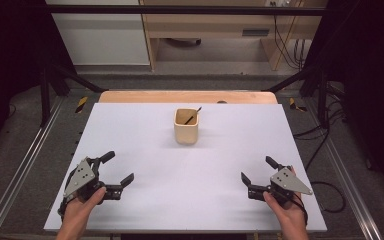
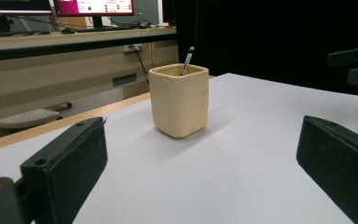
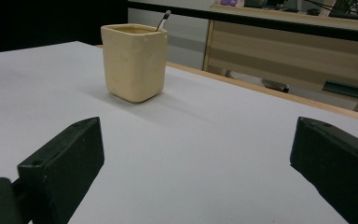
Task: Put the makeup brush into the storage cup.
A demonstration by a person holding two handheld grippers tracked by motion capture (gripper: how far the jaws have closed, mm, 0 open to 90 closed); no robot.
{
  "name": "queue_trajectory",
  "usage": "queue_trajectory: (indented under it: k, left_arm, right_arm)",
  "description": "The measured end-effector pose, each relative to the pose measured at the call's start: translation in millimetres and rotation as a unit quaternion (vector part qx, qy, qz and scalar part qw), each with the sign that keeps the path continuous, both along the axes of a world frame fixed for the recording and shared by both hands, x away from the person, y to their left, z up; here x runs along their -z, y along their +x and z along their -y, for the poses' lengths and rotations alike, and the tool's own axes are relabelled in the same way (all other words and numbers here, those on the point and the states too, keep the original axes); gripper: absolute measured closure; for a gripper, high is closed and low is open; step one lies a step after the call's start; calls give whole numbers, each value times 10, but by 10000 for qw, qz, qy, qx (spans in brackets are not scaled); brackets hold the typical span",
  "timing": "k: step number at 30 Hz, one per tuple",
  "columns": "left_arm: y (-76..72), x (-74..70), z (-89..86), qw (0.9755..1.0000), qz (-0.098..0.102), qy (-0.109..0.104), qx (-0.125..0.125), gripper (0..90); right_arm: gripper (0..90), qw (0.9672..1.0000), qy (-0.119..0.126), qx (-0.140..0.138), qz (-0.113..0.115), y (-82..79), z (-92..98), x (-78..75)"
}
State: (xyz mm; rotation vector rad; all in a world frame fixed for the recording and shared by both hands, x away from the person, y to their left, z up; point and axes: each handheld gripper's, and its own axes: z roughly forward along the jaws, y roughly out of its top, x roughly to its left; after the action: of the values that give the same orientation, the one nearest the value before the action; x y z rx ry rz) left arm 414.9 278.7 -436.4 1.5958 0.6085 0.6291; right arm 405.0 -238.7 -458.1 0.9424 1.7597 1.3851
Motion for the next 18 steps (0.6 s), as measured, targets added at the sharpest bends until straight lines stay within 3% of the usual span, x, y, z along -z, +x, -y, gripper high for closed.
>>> queue_trajectory:
  k: [18]
  left_arm:
    - [-69,48,-71,9999,84,-37,-83,16]
  right_arm:
    - [31,9998,156,87,113,7,70,-15]
